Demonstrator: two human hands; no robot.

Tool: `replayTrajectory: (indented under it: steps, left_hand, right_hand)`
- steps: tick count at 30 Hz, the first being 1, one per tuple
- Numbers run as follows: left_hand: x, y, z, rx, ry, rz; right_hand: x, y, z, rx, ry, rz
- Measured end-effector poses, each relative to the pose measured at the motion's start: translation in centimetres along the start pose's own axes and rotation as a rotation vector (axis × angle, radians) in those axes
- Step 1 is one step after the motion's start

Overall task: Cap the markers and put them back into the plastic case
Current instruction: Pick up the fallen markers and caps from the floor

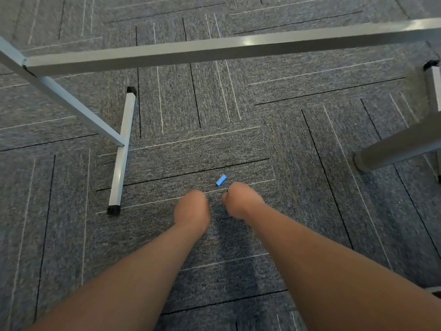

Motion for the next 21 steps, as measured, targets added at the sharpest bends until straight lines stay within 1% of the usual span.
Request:
replayTrajectory:
  steps: [3, 9, 14, 21]
  left_hand:
    - [-0.6, -0.1, -1.2, 0.031, -0.032, 0.008]
    - [-2.8, -1.2, -3.2, 0.101, -0.012, -0.035]
    - [-3.9, -1.8, -5.1, 0.166, -0.044, -0.078]
    - [-3.1, -3.2, -6.6, 0.206, -0.110, -0.045]
  right_hand:
    - [-0.6, 0.0, -0.2, 0.004, 0.031, -0.007]
    - [-1.9, -0.3, -0.9, 0.031, -0.056, -0.025]
    - [-2.8, -0.7, -1.3, 0.036, -0.050, -0.012]
    - [-3.9, -1.2, -1.2, 0.021, -0.035, -0.035]
Point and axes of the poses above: each hand's wrist, its own y-axis away from the middle knuckle, its own x-axis out of the palm, z = x × y, the point moved 9 cm from there along -y, towards the middle knuckle, and after that the axes turned 13 degrees about z, right-handed, at the moved point
